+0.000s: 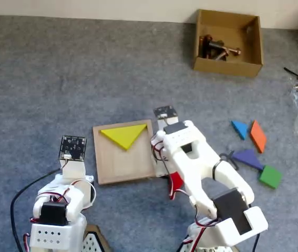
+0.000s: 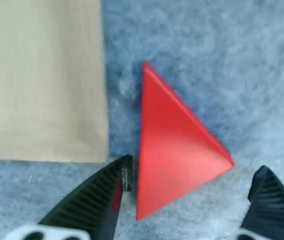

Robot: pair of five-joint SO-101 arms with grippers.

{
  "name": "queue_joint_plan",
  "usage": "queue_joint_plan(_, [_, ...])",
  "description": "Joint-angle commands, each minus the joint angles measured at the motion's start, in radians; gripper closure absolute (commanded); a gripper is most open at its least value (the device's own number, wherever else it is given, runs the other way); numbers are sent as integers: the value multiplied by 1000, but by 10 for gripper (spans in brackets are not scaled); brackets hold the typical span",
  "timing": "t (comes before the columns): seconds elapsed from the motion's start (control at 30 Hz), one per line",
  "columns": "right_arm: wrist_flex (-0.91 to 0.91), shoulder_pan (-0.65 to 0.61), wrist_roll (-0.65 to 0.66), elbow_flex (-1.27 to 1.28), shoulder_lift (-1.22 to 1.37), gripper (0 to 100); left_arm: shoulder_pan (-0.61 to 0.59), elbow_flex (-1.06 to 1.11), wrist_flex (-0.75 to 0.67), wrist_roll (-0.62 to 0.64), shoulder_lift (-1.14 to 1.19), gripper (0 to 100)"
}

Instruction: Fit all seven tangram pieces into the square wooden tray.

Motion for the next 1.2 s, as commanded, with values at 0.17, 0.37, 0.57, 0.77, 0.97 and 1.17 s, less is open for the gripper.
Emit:
queue_joint_plan(0.17, [-35,-18,-11,-18,-7,649,15,19,-2,8,-7,995])
queue_joint_plan(0.37, [-94,-18,-11,45,-15,718,15,19,-2,8,-7,995])
queue_joint_plan(0.57, [-94,-18,-11,47,-15,724,15,19,-2,8,-7,995])
queue_joint_plan(0.77, [-94,-15,-11,47,-13,728,15,19,-2,8,-7,995])
queue_joint_plan(0.97, [-94,42,-69,45,-15,728,15,19,-2,8,-7,995])
queue_joint_plan(1.17, [-94,56,-72,42,-15,728,15,19,-2,8,-7,995])
